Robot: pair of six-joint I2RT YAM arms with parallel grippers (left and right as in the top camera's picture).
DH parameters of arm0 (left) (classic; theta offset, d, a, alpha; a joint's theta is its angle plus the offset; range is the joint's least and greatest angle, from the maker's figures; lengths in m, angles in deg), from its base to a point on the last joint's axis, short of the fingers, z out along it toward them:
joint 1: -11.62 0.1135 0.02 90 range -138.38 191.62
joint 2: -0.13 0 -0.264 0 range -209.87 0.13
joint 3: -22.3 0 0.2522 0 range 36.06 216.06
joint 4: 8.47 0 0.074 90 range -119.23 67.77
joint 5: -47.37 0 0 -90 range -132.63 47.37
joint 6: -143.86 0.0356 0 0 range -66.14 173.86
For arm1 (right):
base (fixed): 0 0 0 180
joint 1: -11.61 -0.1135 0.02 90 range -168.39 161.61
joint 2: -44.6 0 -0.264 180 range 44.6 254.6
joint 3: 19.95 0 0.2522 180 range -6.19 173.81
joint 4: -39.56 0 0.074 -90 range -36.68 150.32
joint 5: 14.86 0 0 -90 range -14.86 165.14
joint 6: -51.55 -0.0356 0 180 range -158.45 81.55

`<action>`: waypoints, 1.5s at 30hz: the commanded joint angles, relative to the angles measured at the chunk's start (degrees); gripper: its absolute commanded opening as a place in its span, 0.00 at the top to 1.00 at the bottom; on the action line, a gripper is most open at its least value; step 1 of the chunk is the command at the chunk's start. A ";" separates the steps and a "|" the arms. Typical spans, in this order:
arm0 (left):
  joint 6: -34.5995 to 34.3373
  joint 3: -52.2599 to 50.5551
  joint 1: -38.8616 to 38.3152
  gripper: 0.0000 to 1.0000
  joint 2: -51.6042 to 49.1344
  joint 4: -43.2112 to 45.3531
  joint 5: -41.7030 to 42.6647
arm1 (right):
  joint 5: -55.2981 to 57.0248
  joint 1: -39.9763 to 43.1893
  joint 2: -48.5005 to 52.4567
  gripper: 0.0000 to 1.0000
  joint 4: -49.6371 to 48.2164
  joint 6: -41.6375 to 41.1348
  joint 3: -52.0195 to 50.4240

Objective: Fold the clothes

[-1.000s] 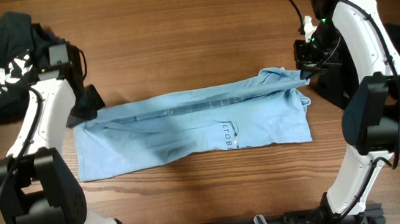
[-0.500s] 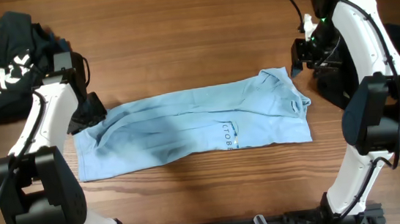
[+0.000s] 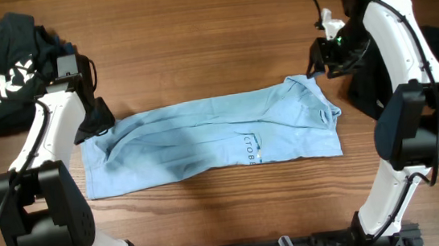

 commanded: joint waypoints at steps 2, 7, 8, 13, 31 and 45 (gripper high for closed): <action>-0.09 -0.35 0.33 0.50 0.55 0.46 5.68 | -2.45 -3.50 -0.79 0.46 -1.14 1.99 -0.48; -0.09 -0.35 0.33 0.53 0.55 0.59 5.88 | 6.58 -4.37 -0.48 0.71 -2.49 -7.19 -0.81; -0.09 -0.35 0.33 0.54 0.55 0.59 5.88 | 6.62 -4.35 -0.48 0.78 -2.84 -7.13 -1.25; -0.09 -0.37 0.33 0.60 0.55 1.07 5.90 | 6.64 -4.37 -0.48 0.74 -6.56 -6.75 -4.94; -0.09 -0.37 0.33 0.60 0.55 4.07 6.78 | 10.21 -5.03 -0.39 0.52 -17.77 3.67 -10.01; -0.09 -0.37 0.33 0.60 0.55 5.35 6.78 | 13.11 -6.60 -0.39 0.53 -20.46 5.20 -13.86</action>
